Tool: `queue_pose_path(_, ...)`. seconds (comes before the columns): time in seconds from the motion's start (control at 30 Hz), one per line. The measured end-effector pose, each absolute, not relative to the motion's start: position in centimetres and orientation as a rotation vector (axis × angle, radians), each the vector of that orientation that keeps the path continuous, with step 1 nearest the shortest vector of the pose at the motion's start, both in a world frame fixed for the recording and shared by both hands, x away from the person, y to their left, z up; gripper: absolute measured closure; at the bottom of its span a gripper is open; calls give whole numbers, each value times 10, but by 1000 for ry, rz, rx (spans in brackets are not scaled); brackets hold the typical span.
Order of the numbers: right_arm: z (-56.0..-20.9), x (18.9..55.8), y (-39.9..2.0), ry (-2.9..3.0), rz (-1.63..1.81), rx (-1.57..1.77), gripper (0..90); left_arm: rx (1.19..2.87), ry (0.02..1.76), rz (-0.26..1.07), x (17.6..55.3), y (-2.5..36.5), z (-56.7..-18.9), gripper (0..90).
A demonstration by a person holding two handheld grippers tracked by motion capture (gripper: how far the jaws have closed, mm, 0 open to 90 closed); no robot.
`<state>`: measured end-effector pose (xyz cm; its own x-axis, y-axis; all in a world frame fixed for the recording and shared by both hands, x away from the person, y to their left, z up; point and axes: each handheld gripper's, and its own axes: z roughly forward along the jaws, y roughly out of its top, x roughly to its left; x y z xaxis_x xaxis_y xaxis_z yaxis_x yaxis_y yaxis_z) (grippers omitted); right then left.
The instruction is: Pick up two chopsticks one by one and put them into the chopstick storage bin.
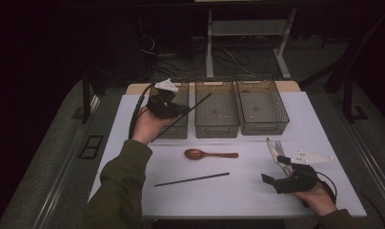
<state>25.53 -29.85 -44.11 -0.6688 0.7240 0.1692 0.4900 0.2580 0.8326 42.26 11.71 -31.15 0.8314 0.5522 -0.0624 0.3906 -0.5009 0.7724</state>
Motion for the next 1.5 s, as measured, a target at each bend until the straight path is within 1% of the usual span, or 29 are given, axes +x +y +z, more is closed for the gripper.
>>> queue_pose_path(0.3, -441, 255, -299, 2281, 1375, 1127, 21, 2106, 744, 288, 444, 124, -303, 854)
queue_pose_path(0.57, -441, 255, -299, 2280, 1376, 1127, 21, 2090, 810, 325, 467, 134, -308, 854)
queue_pose_path(0.67, -441, 255, -300, 2279, 1379, 1128, 21, 2059, 829, 334, 475, 137, -313, 854)
queue_pose_path(0.97, -440, 255, -301, 2276, 1386, 1134, 21, 2069, 899, 367, 500, 150, -327, 853)
queue_pose_path(1.2, -441, 255, -301, 2278, 1382, 1136, 21, 2087, 994, 370, 512, 161, -345, 852)
queue_pose_path(1.5, -441, 255, -302, 2279, 1381, 1136, 21, 2111, 1049, 361, 520, 160, -363, 852)
